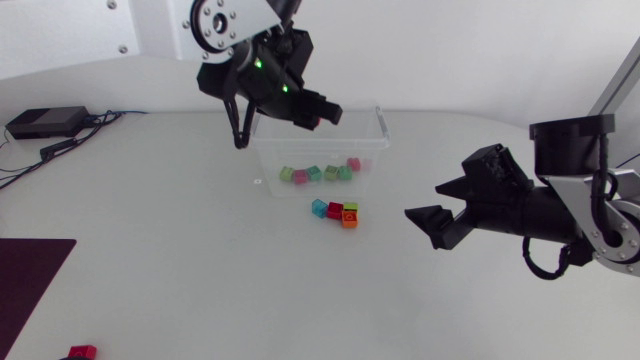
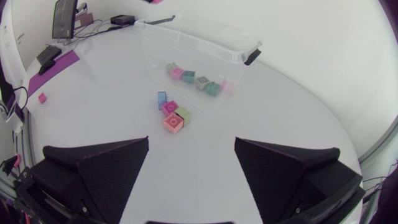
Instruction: Pick up the duplo bricks and place them in the container
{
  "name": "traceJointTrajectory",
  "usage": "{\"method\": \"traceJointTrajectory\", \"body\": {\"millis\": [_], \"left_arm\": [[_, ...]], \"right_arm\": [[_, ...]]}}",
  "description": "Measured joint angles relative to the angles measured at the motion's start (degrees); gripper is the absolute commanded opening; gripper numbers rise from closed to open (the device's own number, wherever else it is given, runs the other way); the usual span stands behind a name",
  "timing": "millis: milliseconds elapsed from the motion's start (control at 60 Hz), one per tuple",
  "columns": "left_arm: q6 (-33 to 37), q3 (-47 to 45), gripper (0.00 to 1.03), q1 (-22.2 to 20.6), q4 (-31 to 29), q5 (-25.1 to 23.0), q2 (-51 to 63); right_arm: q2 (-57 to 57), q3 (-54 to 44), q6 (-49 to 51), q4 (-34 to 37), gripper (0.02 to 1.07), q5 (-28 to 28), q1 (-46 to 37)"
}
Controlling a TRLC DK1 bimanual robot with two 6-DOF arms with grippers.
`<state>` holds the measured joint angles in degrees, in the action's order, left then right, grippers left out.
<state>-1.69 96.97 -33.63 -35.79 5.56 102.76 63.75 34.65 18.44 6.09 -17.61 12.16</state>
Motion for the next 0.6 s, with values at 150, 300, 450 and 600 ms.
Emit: {"method": "traceJointTrajectory", "body": {"millis": [150,300,450,600], "left_arm": [[1.57,3.67,0.25,3.39,4.28,0.09,2.12],[2.89,6.21,0.64,5.20,5.09,-0.33,5.97],[3.45,7.72,0.98,6.12,5.31,-0.39,9.73],[3.48,7.72,0.98,6.73,5.31,-0.52,10.43]], "right_arm": [[3.85,0.26,-0.09,-0.28,1.02,1.20,2.73],[9.09,2.01,-0.68,-0.76,1.02,4.07,5.53],[14.75,5.49,-2.27,-1.66,1.02,7.04,9.79],[22.36,10.84,-3.98,-1.66,1.02,9.29,13.16]]}}
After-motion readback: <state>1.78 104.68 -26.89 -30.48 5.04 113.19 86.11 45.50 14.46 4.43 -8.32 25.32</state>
